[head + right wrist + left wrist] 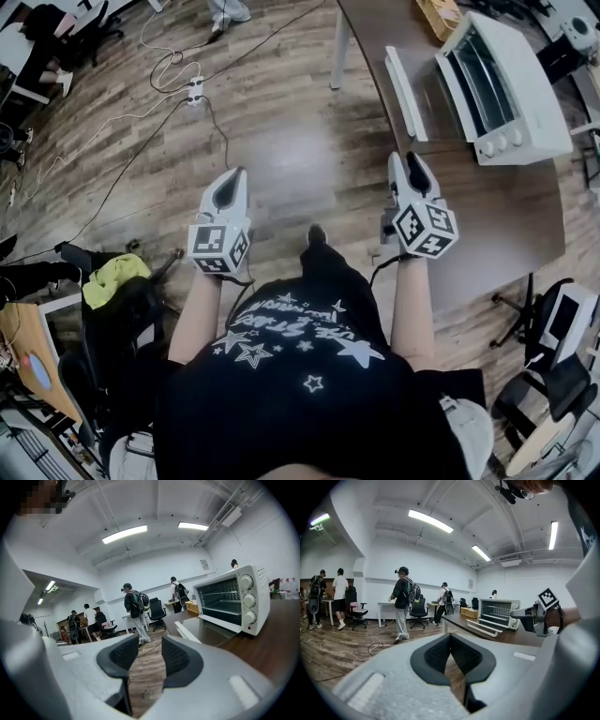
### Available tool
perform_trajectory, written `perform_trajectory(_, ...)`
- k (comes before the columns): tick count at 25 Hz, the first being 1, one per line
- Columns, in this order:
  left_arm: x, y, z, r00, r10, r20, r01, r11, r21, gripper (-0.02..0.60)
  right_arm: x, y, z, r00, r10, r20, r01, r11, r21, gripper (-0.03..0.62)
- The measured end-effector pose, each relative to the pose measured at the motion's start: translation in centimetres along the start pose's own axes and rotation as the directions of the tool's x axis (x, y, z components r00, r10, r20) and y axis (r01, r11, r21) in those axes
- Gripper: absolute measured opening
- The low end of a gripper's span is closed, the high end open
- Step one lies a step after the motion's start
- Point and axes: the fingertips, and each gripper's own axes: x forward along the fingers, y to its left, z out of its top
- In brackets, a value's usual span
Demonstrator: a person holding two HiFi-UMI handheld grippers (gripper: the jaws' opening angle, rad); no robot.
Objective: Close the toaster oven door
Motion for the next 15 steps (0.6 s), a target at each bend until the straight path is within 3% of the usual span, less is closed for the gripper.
perform_trajectory(5,7.4,-1.1,1.5,0.998,-0.04,-0.049,0.042,0.998,0.045,0.009,4.5,-4.6,1.8,0.999,-0.034,-0.007,0.034,0.999,0.025,0.158)
perform_trajectory(12,15.4,-3.4,4.5,0.994,-0.102,-0.044,0.106,0.99,0.096,0.009,8.1,-9.4,4.4,0.997,-0.071,0.023,0.069,0.996,0.048,0.158)
perform_trajectory(15,18.2,-3.3,5.5,0.99,-0.133,-0.045,0.137,0.987,0.084,0.009,8.9,-10.7,5.1,0.994,-0.097,0.047,0.094,0.993,0.069,0.158)
